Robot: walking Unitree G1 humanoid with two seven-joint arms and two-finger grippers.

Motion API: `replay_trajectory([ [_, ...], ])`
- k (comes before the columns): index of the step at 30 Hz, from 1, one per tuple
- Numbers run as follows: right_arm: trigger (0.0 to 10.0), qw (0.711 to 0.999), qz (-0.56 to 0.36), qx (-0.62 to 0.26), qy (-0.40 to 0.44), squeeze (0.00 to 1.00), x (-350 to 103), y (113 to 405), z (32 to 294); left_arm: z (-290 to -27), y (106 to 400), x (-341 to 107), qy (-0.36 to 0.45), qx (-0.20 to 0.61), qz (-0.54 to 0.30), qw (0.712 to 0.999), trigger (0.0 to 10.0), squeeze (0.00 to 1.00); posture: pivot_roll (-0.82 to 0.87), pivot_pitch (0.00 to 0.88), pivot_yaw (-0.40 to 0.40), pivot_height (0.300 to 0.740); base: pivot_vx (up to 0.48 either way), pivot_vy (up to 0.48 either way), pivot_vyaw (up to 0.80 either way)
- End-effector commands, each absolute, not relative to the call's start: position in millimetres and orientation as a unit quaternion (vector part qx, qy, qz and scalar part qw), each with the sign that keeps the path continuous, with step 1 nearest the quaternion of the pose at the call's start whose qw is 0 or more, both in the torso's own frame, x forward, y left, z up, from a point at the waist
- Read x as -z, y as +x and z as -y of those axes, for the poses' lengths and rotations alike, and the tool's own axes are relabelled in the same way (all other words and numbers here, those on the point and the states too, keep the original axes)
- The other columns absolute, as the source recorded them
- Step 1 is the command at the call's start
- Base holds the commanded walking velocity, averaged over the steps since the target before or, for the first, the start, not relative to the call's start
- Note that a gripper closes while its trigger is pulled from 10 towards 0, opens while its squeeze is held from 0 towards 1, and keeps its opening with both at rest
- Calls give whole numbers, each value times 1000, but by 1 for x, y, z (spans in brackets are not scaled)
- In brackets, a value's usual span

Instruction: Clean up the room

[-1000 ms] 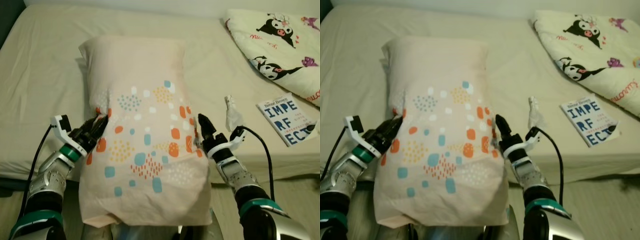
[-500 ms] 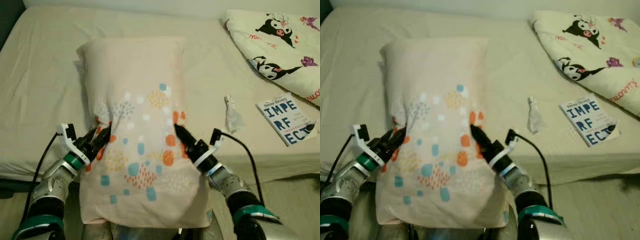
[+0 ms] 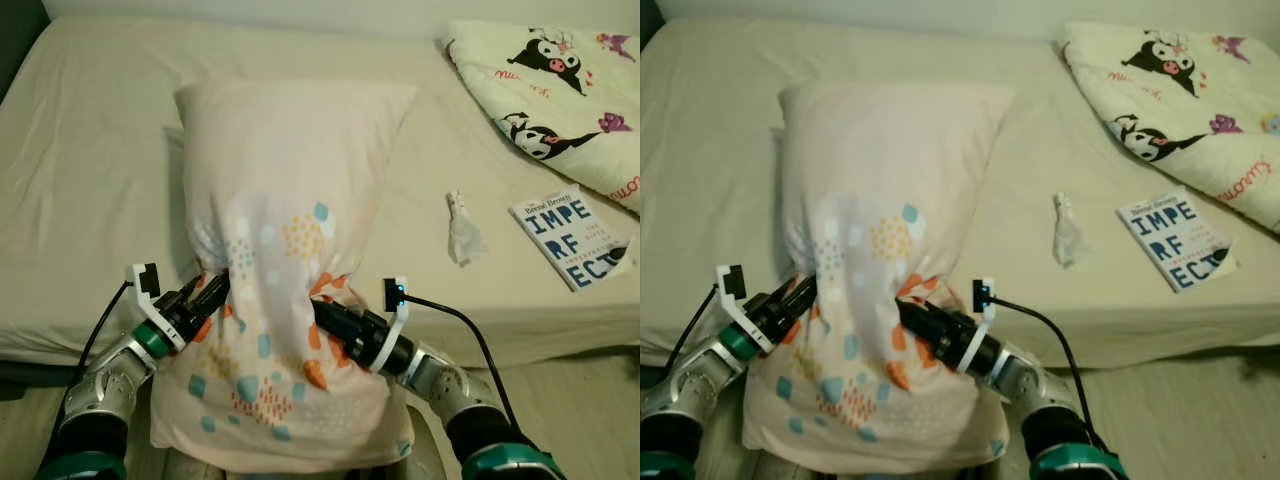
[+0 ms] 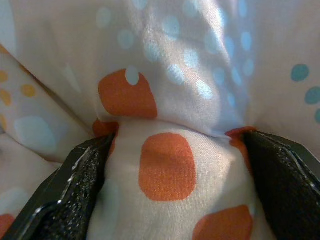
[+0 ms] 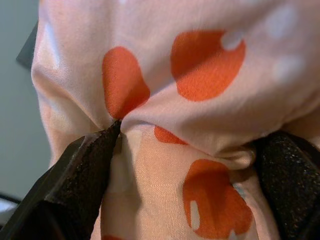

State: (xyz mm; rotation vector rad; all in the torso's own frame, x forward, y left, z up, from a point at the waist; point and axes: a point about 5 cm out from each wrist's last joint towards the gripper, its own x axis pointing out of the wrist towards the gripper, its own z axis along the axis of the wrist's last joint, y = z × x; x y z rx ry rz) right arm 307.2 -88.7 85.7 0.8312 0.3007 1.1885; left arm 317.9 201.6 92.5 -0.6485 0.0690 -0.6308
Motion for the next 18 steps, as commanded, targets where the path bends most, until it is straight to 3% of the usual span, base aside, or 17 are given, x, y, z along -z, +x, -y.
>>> replay_trajectory([
  [1, 4314, 701, -182, -582, 369, 0, -76, 293, 68, -178, 311, -79, -323, 343, -74, 879, 2902, 0, 180, 157, -63, 565, 0, 0, 0],
  [4, 4314, 703, -188, -583, 361, 0, -76, 292, 67, -179, 311, -79, -321, 341, -72, 881, 2902, 0, 180, 157, -63, 565, 0, 0, 0],
  [5, 0, 710, -195, -580, 347, 0, -74, 292, 66, -179, 309, -79, -322, 342, -70, 880, 0, 0, 180, 152, -66, 565, 0, 0, 0],
  [18, 0, 722, -205, -574, 326, 0, -73, 295, 68, -180, 303, -79, -336, 341, -63, 876, 0, 0, 182, 138, -73, 565, 0, 0, 0],
])
